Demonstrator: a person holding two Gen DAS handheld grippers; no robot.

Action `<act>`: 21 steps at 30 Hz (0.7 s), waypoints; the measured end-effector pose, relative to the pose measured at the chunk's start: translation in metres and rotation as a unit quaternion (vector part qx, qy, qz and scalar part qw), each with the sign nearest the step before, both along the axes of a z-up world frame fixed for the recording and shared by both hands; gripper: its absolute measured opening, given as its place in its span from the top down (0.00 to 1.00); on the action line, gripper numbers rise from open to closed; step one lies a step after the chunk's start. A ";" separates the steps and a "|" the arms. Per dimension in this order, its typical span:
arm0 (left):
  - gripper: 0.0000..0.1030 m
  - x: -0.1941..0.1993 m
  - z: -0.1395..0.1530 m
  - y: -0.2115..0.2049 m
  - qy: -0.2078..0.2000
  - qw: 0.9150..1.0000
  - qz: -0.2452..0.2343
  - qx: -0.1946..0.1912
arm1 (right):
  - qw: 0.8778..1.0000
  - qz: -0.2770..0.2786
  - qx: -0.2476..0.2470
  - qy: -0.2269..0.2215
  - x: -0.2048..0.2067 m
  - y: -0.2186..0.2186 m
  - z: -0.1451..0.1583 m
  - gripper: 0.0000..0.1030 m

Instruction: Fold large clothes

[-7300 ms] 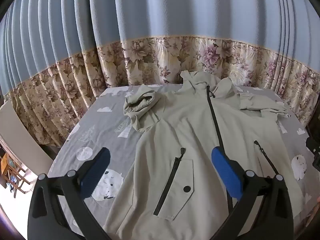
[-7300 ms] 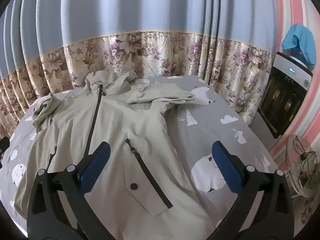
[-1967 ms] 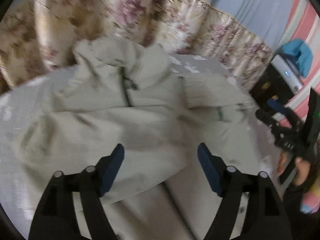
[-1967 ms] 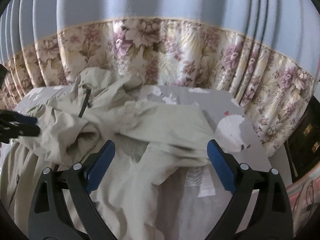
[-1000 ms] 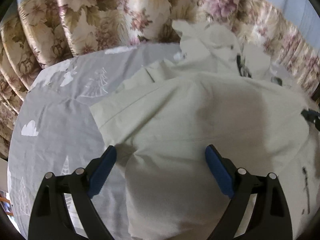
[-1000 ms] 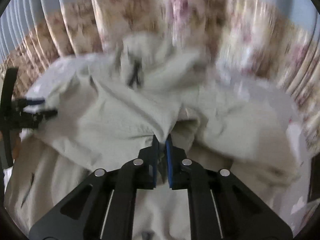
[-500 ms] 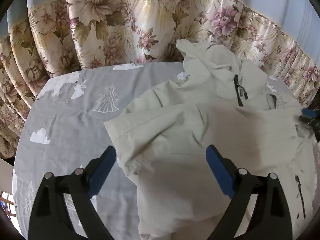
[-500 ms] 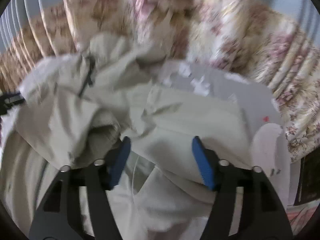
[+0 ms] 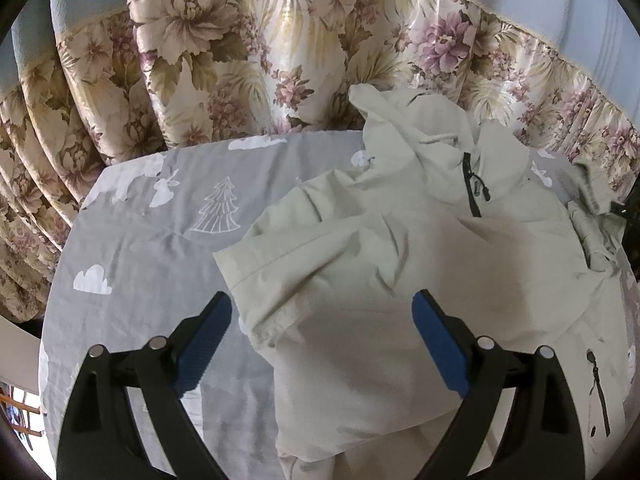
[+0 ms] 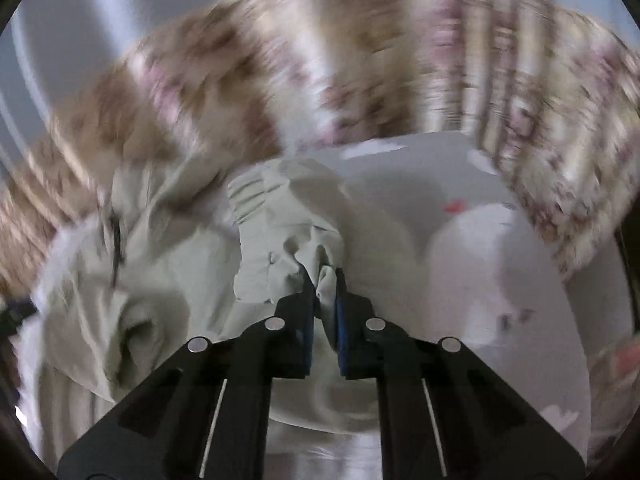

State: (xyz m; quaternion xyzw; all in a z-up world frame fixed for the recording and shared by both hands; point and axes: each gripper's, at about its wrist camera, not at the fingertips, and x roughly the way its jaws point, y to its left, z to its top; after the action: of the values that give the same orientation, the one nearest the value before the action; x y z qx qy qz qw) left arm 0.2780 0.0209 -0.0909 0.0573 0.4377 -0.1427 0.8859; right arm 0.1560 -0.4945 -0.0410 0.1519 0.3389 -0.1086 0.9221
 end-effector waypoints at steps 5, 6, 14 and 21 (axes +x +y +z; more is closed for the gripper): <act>0.11 0.003 -0.001 -0.004 0.001 1.000 -0.006 0.004 | 0.995 -0.013 0.082 -0.056 -0.034 -0.034 0.017 0.91; 0.11 0.003 -0.001 -0.004 0.001 1.000 -0.007 0.002 | 0.994 -0.002 0.094 -0.059 -0.036 -0.028 0.019 0.91; 0.11 0.006 -0.004 0.011 0.016 1.000 0.003 -0.006 | 0.986 0.142 0.063 -0.059 0.015 0.104 0.053 0.91; 0.11 0.003 -0.005 0.025 0.018 0.999 0.021 -0.024 | 0.970 0.233 0.044 0.053 0.083 0.239 -0.011 0.77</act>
State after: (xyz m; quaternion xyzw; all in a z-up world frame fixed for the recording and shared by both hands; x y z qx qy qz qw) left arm 0.2805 0.0462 -0.0957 0.0240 0.4511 -0.1353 0.8818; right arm 0.2386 -0.2552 -0.0523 0.1031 0.4180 0.1158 0.8951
